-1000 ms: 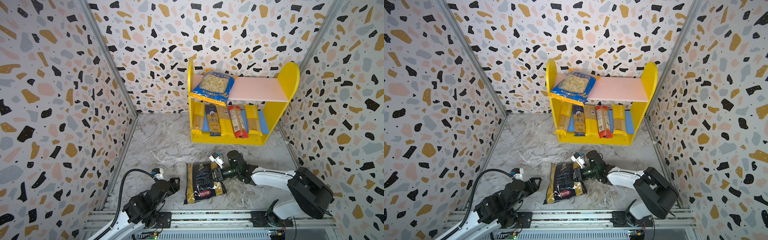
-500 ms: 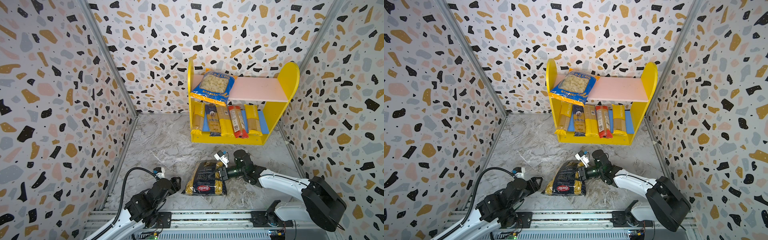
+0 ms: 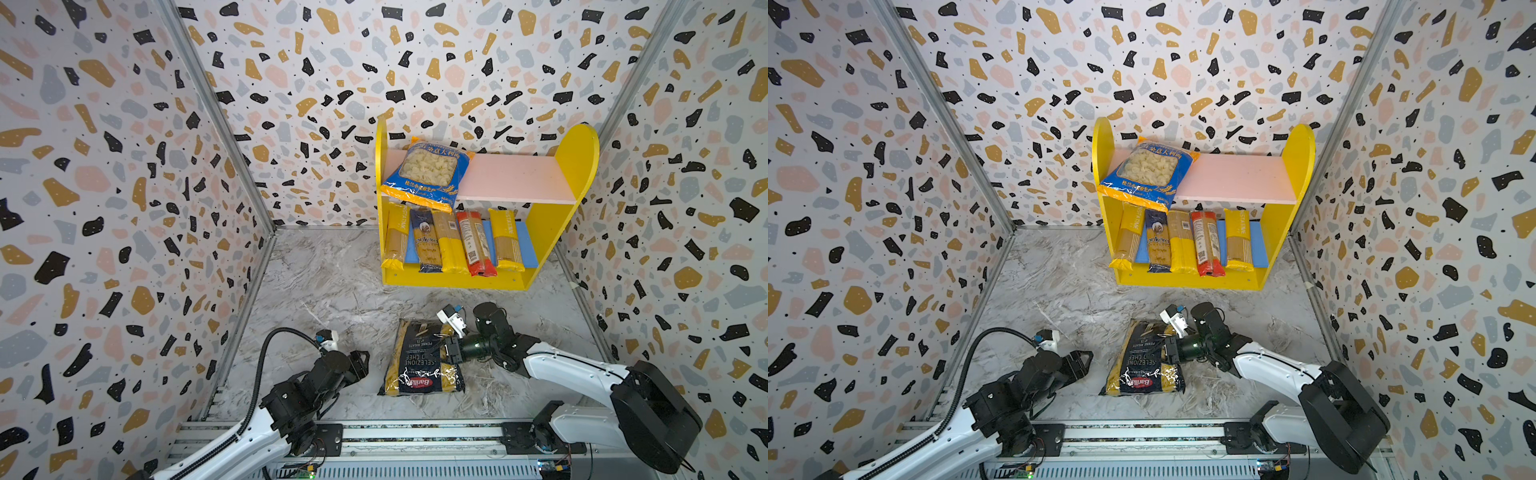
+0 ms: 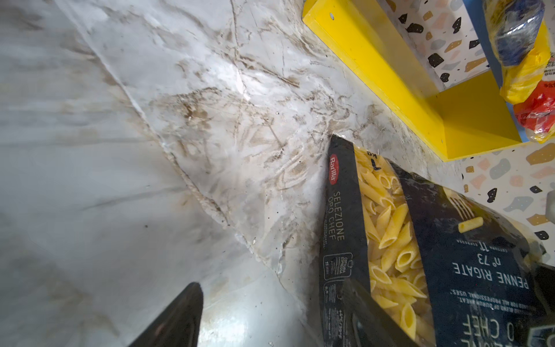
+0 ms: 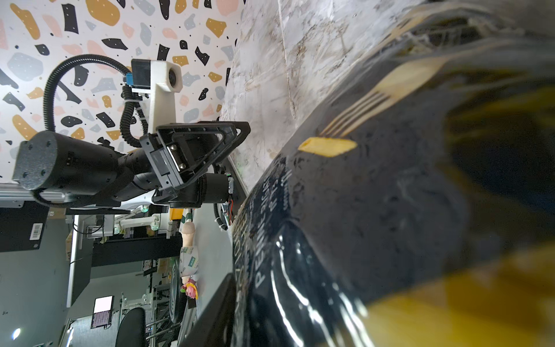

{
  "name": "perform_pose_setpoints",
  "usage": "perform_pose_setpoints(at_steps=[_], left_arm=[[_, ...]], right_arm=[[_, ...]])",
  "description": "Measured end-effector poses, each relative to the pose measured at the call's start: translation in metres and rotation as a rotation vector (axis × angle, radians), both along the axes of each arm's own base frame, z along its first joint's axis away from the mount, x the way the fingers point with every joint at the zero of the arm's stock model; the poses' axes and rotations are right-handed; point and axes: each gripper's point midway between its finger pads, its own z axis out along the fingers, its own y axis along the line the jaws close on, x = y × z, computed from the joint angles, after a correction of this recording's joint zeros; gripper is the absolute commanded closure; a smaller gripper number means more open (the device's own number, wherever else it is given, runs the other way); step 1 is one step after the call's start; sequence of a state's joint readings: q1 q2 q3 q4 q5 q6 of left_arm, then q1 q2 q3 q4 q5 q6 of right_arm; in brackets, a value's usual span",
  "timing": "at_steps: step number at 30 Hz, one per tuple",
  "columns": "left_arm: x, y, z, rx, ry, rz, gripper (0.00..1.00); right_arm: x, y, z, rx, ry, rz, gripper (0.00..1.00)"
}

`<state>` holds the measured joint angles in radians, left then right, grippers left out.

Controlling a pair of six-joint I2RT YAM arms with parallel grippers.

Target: Place and organize the pasta boxes and bags onto the shelf

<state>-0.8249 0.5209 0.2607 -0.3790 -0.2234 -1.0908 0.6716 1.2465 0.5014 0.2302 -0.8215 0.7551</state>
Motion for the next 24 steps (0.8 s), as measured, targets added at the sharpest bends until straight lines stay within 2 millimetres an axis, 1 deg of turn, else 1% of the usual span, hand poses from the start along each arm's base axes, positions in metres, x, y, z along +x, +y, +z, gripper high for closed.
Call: perform_pose_setpoints(at_steps=[3, 7, 10, 13, 17, 20, 22, 24], left_arm=[[0.003, -0.009, -0.006, 0.006, 0.017, -0.025, 0.28], [0.006, -0.02, -0.008, -0.001, 0.019, -0.057, 0.29], [0.01, -0.027, -0.002, -0.028, -0.001, -0.071, 0.29], [0.013, -0.033, 0.003, -0.056, -0.02, -0.082, 0.3], [0.015, -0.042, 0.0, -0.072, -0.012, -0.105, 0.33], [0.013, -0.047, -0.007, -0.078, 0.003, -0.122, 0.35], [0.012, -0.049, -0.011, -0.079, 0.013, -0.131, 0.35], [0.012, -0.051, -0.011, -0.087, 0.013, -0.139, 0.35]], right_arm=[[0.004, -0.001, -0.002, 0.002, 0.005, -0.021, 0.78], [0.008, -0.008, -0.01, 0.012, 0.033, -0.061, 0.77], [0.011, -0.014, -0.016, 0.015, 0.062, -0.094, 0.74], [0.015, -0.017, -0.018, 0.024, 0.077, -0.12, 0.73], [0.021, -0.022, -0.018, 0.043, 0.098, -0.161, 0.7], [0.025, -0.025, -0.02, 0.056, 0.118, -0.191, 0.74], [0.028, -0.025, -0.021, 0.066, 0.131, -0.205, 0.8], [0.029, -0.026, -0.022, 0.076, 0.142, -0.216, 0.84]])
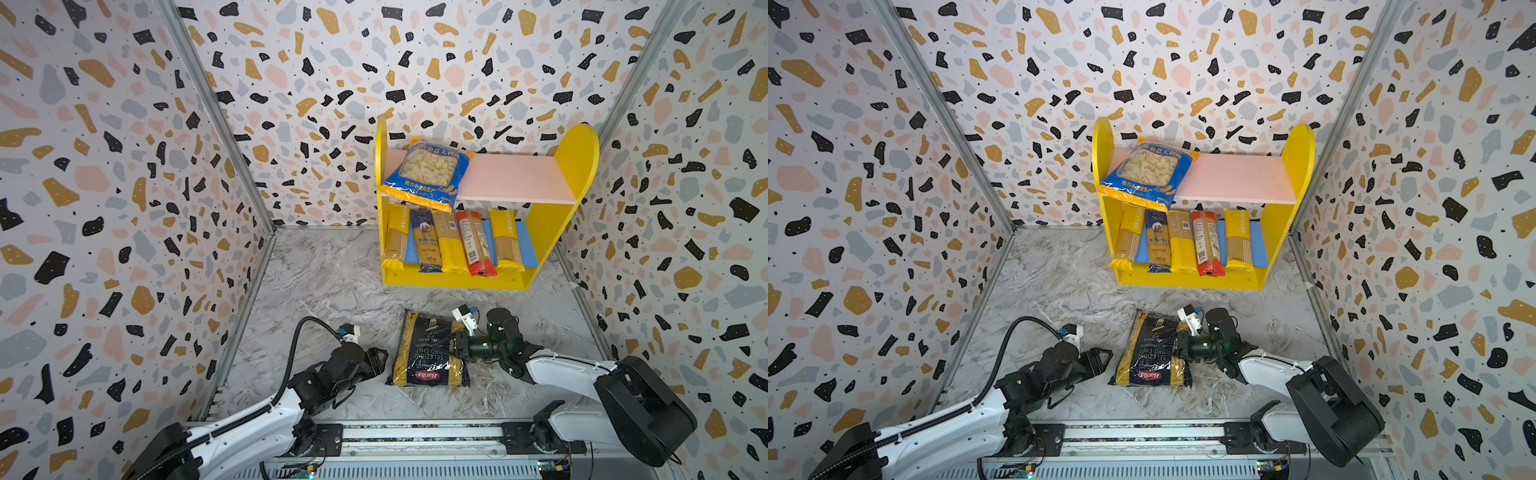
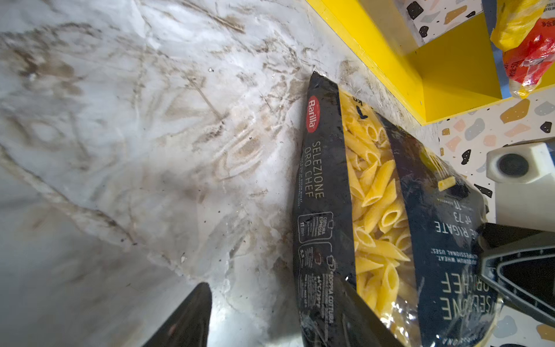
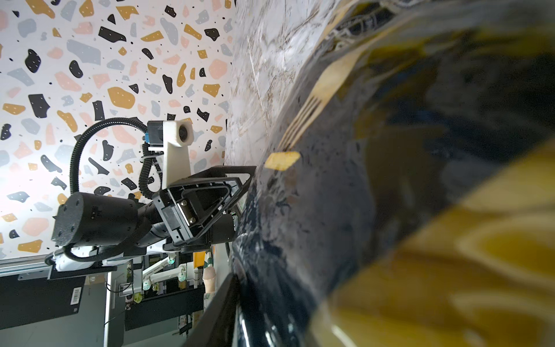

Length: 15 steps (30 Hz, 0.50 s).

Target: Place and organize the pasta boxes and bags onto the shelf

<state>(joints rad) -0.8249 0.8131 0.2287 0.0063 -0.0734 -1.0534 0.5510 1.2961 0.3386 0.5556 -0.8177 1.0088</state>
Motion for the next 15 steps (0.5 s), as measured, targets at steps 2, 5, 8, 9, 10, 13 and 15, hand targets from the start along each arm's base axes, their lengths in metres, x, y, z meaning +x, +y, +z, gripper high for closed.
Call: perform_pose_setpoints(at_steps=[2, 5, 8, 9, 10, 13, 15], left_arm=[[0.0, -0.002, 0.002, -0.009, -0.003, -0.005, 0.35], [0.001, -0.004, 0.005, -0.021, -0.013, -0.011, 0.35], [0.001, -0.004, 0.005, -0.02, -0.016, -0.015, 0.36], [0.001, -0.004, 0.005, -0.018, -0.017, -0.017, 0.36], [0.001, -0.004, 0.005, -0.017, -0.018, -0.018, 0.36], [0.001, -0.004, 0.007, -0.018, -0.024, -0.02, 0.35], [0.0, -0.003, 0.009, -0.022, -0.03, -0.021, 0.35]], right_arm=[[0.001, -0.002, -0.001, 0.009, 0.009, -0.012, 0.88], [0.002, -0.003, -0.001, 0.015, 0.015, -0.022, 0.94], [0.001, -0.004, -0.002, 0.011, 0.015, -0.023, 0.98], [0.001, -0.005, -0.002, 0.006, 0.009, -0.023, 0.98], [0.0, -0.006, -0.002, -0.002, 0.005, -0.023, 0.99], [-0.001, -0.009, 0.004, -0.024, -0.018, -0.029, 1.0], [-0.001, -0.012, 0.009, -0.038, -0.035, -0.037, 1.0]])
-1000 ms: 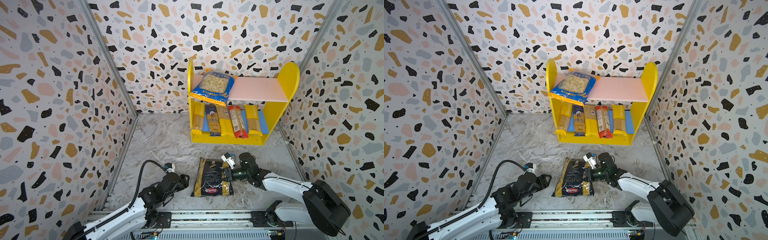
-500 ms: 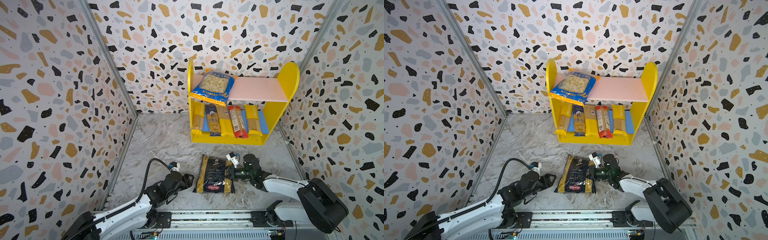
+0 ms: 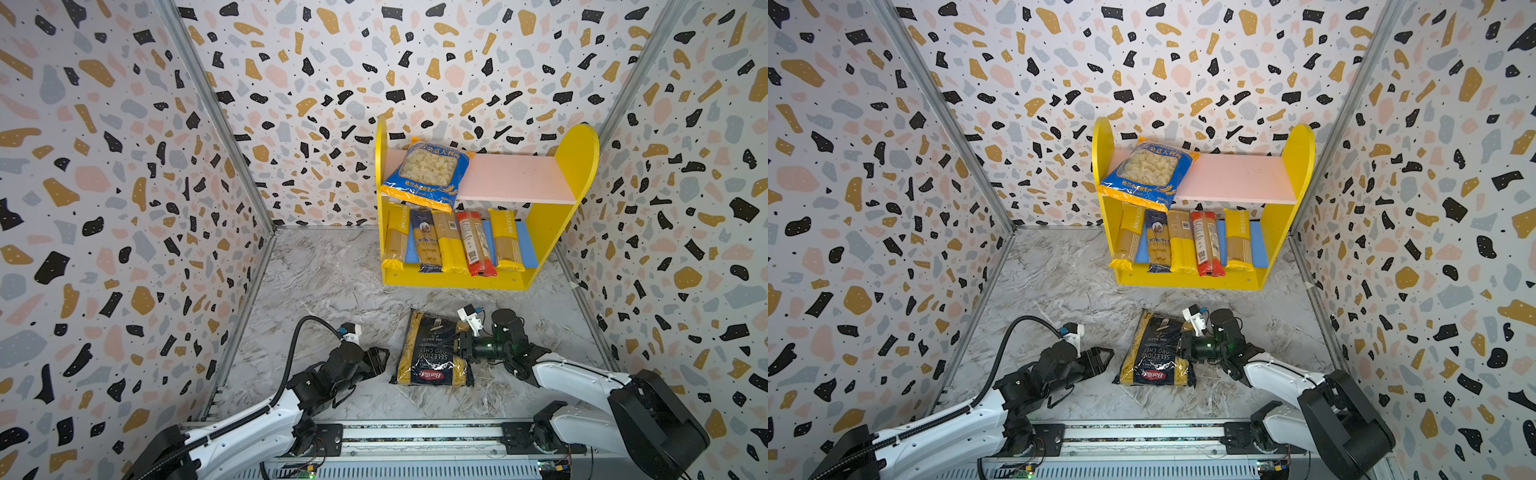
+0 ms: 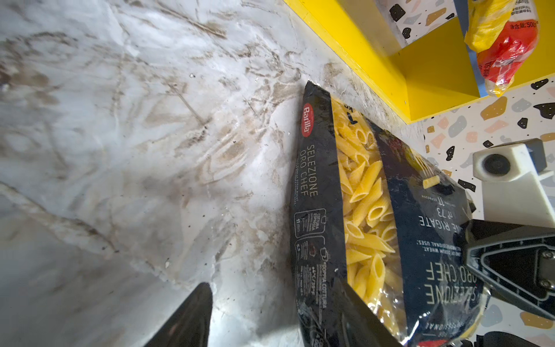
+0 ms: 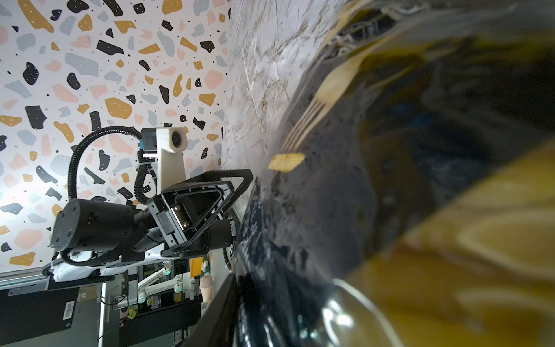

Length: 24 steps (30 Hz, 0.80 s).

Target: Place and organize the pasta boxes and bags onto the shelf

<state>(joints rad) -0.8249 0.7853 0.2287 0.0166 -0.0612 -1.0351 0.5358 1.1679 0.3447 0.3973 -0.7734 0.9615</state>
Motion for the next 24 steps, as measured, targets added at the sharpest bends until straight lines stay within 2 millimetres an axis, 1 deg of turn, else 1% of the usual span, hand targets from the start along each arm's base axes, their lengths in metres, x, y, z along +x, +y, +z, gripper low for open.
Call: perform_pose_setpoints(at_steps=[5, 13, 24], left_arm=[[-0.001, 0.002, 0.005, -0.011, -0.013, 0.003, 0.35], [-0.004, 0.007, 0.007, -0.004, -0.016, 0.006, 0.36], [-0.007, 0.015, 0.013, -0.004, -0.03, 0.02, 0.36]], right_arm=[[0.0, -0.007, 0.006, -0.027, -0.016, -0.025, 1.0], [-0.002, -0.01, 0.011, -0.027, -0.007, -0.035, 1.0], [-0.009, -0.016, 0.034, 0.005, -0.064, -0.039, 1.0]])
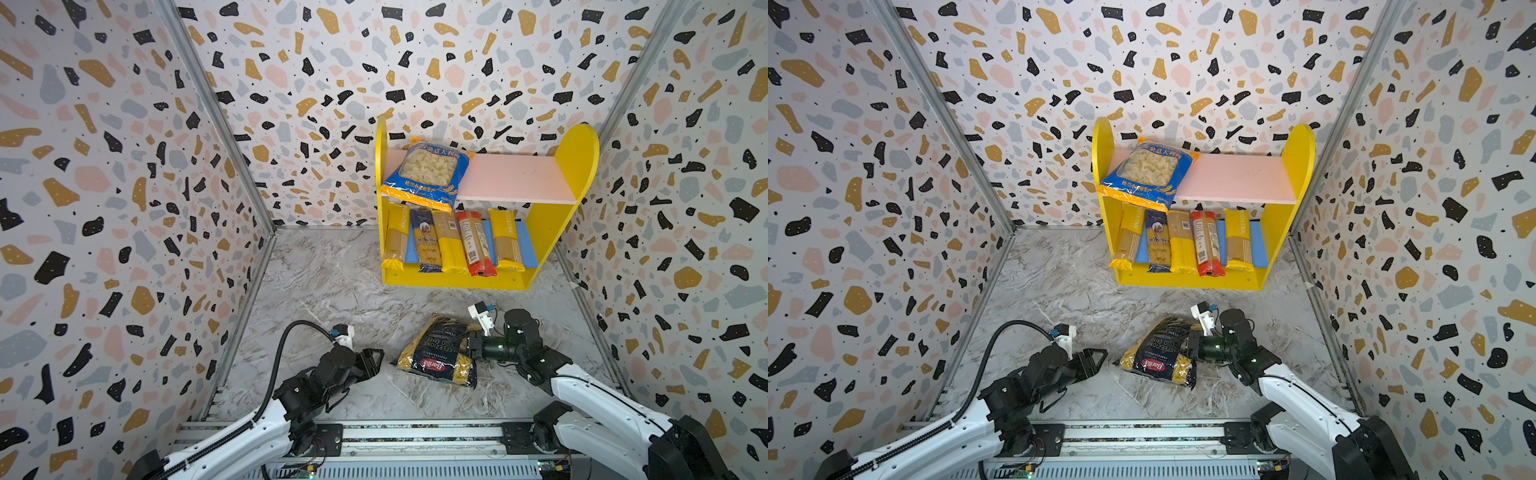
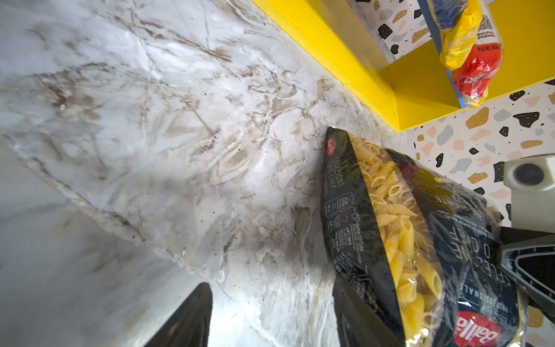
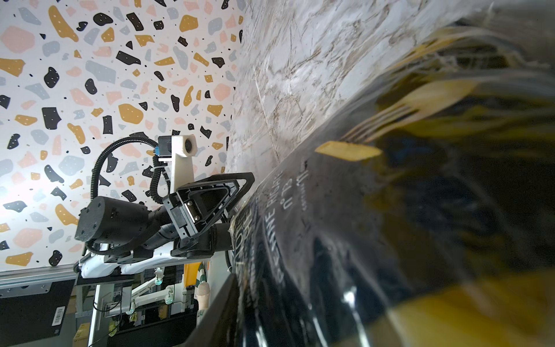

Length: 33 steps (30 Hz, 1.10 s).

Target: Place and organize the pasta boxes and bags onto the shelf

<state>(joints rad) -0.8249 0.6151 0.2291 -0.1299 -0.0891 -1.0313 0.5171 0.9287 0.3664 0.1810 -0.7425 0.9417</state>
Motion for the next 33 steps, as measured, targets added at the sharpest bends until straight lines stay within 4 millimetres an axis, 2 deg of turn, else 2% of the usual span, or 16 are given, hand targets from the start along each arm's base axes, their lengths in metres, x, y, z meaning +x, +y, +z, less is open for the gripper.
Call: perform_pose_setpoints(at_steps=[9, 17, 21, 23, 28, 31, 33], left_arm=[[0.0, 0.0, -0.004, 0.024, 0.015, -0.003, 0.33], [0.017, -0.023, 0.009, 0.052, 0.005, -0.043, 0.27], [0.024, -0.038, 0.003, 0.059, 0.025, -0.077, 0.29], [0.027, -0.046, 0.0, 0.058, 0.031, -0.096, 0.29], [0.031, -0.064, 0.006, 0.029, 0.011, -0.135, 0.27], [0.031, -0.072, 0.011, -0.003, -0.005, -0.157, 0.25], [0.031, -0.079, 0.014, -0.025, -0.017, -0.175, 0.24]], right_arm=[[-0.003, -0.004, -0.012, -0.029, 0.031, -0.004, 1.0], [-0.006, -0.012, -0.032, -0.028, 0.066, -0.037, 0.83], [-0.006, -0.02, -0.037, -0.007, 0.077, -0.072, 0.78], [-0.006, -0.025, -0.039, 0.007, 0.086, -0.097, 0.72], [0.0, -0.035, -0.041, 0.046, 0.103, -0.154, 0.52], [0.004, -0.039, -0.038, 0.075, 0.108, -0.179, 0.46], [0.006, -0.041, -0.036, 0.091, 0.113, -0.195, 0.47]])
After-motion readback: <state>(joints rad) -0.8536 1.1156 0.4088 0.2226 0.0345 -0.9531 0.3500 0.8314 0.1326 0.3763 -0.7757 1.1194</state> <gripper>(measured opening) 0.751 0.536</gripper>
